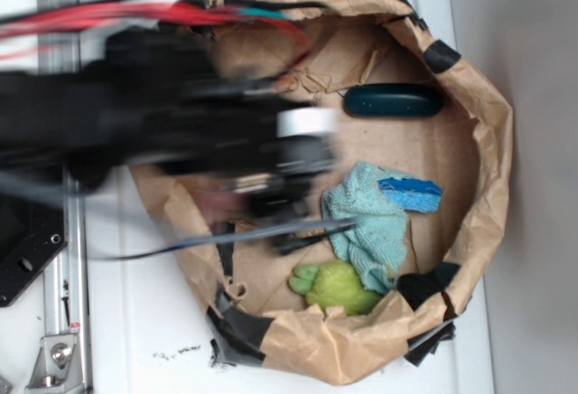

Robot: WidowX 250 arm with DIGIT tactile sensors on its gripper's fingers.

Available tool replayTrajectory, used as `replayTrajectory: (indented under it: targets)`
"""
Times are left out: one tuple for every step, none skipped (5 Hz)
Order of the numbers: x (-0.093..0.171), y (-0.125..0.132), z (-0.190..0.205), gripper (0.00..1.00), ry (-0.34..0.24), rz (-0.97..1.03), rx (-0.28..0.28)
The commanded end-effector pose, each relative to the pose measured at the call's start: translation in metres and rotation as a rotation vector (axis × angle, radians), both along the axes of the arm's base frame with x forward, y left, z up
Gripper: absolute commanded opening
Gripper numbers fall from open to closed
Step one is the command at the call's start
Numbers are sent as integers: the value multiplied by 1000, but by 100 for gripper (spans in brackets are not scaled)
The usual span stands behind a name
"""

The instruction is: Grab the pink bunny.

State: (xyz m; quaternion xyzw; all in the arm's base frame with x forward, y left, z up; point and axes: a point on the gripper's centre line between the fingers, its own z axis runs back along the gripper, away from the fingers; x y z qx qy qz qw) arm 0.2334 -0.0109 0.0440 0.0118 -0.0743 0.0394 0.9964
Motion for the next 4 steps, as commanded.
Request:
replayTrajectory:
  targets:
    - [20, -10, 112, 0, -199, -53, -22]
    - [34, -12, 146, 0, -207, -59, -33]
    - [50, -17, 147, 0, -173, -47, -1]
    - [59, -19, 136, 0, -156, -23, 46]
